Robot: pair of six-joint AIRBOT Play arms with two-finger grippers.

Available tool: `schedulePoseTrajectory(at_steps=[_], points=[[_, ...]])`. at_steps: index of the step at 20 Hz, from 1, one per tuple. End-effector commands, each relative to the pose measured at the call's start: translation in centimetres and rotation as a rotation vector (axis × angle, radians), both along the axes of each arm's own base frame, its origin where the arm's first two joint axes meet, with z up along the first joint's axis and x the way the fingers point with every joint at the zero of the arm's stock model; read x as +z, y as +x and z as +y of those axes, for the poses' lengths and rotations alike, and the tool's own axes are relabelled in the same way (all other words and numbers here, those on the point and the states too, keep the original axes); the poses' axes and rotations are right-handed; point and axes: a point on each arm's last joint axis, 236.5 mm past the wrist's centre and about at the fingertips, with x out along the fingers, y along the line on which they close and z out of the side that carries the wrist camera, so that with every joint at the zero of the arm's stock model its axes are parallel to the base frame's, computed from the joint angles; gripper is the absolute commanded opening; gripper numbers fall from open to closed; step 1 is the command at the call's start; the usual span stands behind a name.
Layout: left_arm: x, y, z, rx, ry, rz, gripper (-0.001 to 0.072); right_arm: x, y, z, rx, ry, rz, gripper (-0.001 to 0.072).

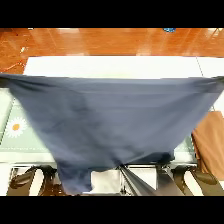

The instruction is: Fold the shirts.

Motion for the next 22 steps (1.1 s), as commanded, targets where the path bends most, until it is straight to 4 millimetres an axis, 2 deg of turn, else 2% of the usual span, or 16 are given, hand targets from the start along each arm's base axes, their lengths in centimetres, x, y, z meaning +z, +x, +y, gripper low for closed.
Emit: schedulePoseTrajectory(at_steps=[1, 2, 4, 6, 8, 9, 11, 13, 15, 17, 18, 19, 20, 22], points=[[-10.9, 6.3, -2.4, -0.063, -0.240, 0.150, 0.0022, -8.1, 6.2, -0.5, 0.029, 0.059, 0.149, 0.0024], [-13.6, 8.5, -2.5, -0.056, -0.238, 0.201, 0.0022, -10.2, 8.4, -0.7, 0.033, 0.084, 0.180, 0.0024], [-17.6, 12.8, -3.2, -0.062, -0.236, 0.288, 0.0022, -14.1, 12.1, -0.9, 0.026, 0.140, 0.251, 0.0024], [-19.8, 17.3, -4.0, -0.094, -0.244, 0.351, 0.0022, -16.6, 15.9, -1.0, 0.022, 0.194, 0.293, 0.0024], [-20.3, 21.9, -4.7, -0.109, -0.285, 0.386, 0.0022, -17.6, 19.6, -1.2, 0.017, 0.231, 0.290, 0.0024], [-19.9, 24.1, -4.9, -0.115, -0.305, 0.385, 0.0022, -17.7, 21.3, -1.2, 0.013, 0.256, 0.277, 0.0025], [-18.5, 27.9, -4.8, -0.117, -0.323, 0.347, 0.0022, -17.9, 24.4, -1.4, -0.013, 0.295, 0.244, 0.0025], [-16.9, 30.6, -4.5, -0.110, -0.332, 0.297, 0.0023, -18.2, 26.7, -1.5, -0.041, 0.343, 0.218, 0.0025], [-16.3, 31.6, -4.4, -0.113, -0.328, 0.273, 0.0022, -18.7, 28.2, -1.0, -0.057, 0.413, 0.201, 0.0025], [-16.7, 31.3, -4.6, -0.138, -0.311, 0.278, 0.0033, -19.4, 28.9, -0.3, -0.068, 0.479, 0.204, 0.0028], [-17.0, 30.9, -4.8, -0.155, -0.302, 0.293, 0.0203, -19.6, 29.1, -0.1, -0.069, 0.504, 0.207, 0.0178], [-17.3, 30.2, -4.8, -0.173, -0.295, 0.320, 0.0512, -19.8, 29.0, 0.1, -0.059, 0.504, 0.213, 0.0420], [-17.7, 29.2, -4.2, -0.196, -0.277, 0.358, 0.0509, -19.5, 28.6, 0.0, -0.037, 0.495, 0.216, 0.0407], [-18.7, 25.7, -1.1, -0.222, -0.253, 0.510, 0.0507, -18.0, 26.7, -2.0, -0.009, 0.486, 0.242, 0.0406]])
